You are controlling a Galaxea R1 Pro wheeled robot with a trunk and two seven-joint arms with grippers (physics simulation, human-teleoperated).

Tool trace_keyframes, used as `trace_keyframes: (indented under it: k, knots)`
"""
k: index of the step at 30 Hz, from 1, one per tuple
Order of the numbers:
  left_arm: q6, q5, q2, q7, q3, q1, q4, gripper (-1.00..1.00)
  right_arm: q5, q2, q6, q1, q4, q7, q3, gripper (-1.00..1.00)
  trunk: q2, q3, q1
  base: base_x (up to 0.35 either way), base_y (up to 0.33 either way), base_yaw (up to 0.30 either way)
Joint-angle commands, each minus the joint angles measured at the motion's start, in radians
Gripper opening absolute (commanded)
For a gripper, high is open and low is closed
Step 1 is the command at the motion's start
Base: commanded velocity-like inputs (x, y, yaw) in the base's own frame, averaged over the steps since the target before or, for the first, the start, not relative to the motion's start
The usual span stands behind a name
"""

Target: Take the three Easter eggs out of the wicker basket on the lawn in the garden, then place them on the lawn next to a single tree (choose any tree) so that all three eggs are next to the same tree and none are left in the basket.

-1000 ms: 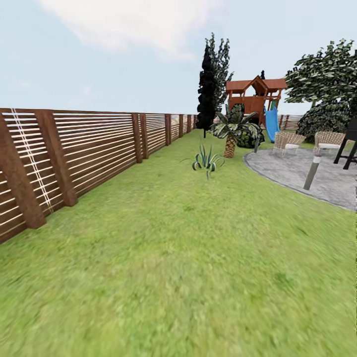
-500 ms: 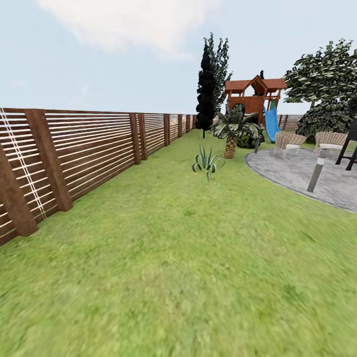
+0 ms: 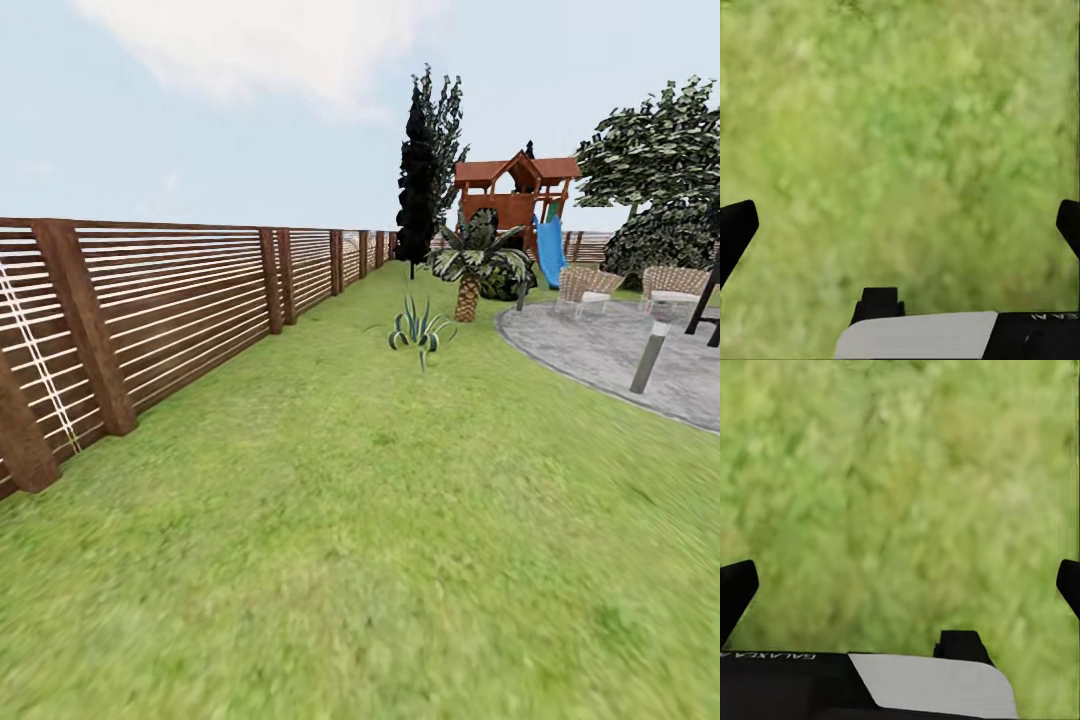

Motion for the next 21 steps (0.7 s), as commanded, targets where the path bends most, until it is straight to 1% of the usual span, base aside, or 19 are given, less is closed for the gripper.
trace_keyframes:
  k: [1,5,9,11,14,16,18,21]
  knots:
    - [-0.001,-0.002,0.0,0.001,0.0,-0.001,-0.028,1.0,0.0,-0.001,-0.003,-0.001,-0.019,-0.001,0.0,1.0,0.0,-0.001,0.001,0.335,-0.042,0.0]
    - [-0.001,-0.004,0.0,0.001,0.0,-0.003,-0.098,1.0,0.0,-0.006,-0.005,-0.005,-0.098,-0.001,-0.001,1.0,0.0,-0.001,0.001,0.336,-0.08,0.0]
    - [-0.002,-0.005,-0.001,0.001,0.0,-0.006,-0.137,1.0,0.0,-0.008,-0.006,-0.007,-0.177,-0.001,-0.002,1.0,0.0,-0.001,0.001,0.336,-0.106,0.0]
    - [-0.005,-0.004,-0.001,0.001,0.0,-0.007,-0.147,1.0,-0.001,-0.009,-0.005,-0.009,-0.19,-0.001,-0.002,1.0,0.0,-0.001,0.001,0.335,-0.116,0.0]
    - [-0.018,0.001,-0.002,0.001,0.0,-0.007,-0.141,1.0,-0.002,-0.01,-0.012,-0.011,-0.174,-0.001,-0.001,1.0,0.0,-0.001,0.001,0.275,-0.089,0.0]
    - [-0.021,0.002,-0.006,0.001,0.0,-0.007,-0.104,1.0,-0.002,-0.01,-0.032,-0.01,-0.171,0.0,0.0,1.0,0.0,-0.001,0.001,0.216,0.027,0.0]
    - [-0.022,0.002,-0.008,0.001,-0.001,-0.007,-0.079,1.0,-0.001,-0.008,-0.049,-0.01,-0.172,0.001,0.004,1.0,0.0,-0.001,0.001,0.229,0.134,0.0]
    - [-0.022,0.007,-0.005,0.001,0.0,-0.007,-0.065,1.0,-0.001,-0.007,-0.054,-0.01,-0.172,0.001,0.005,1.0,0.0,-0.001,0.001,0.244,0.191,0.0]
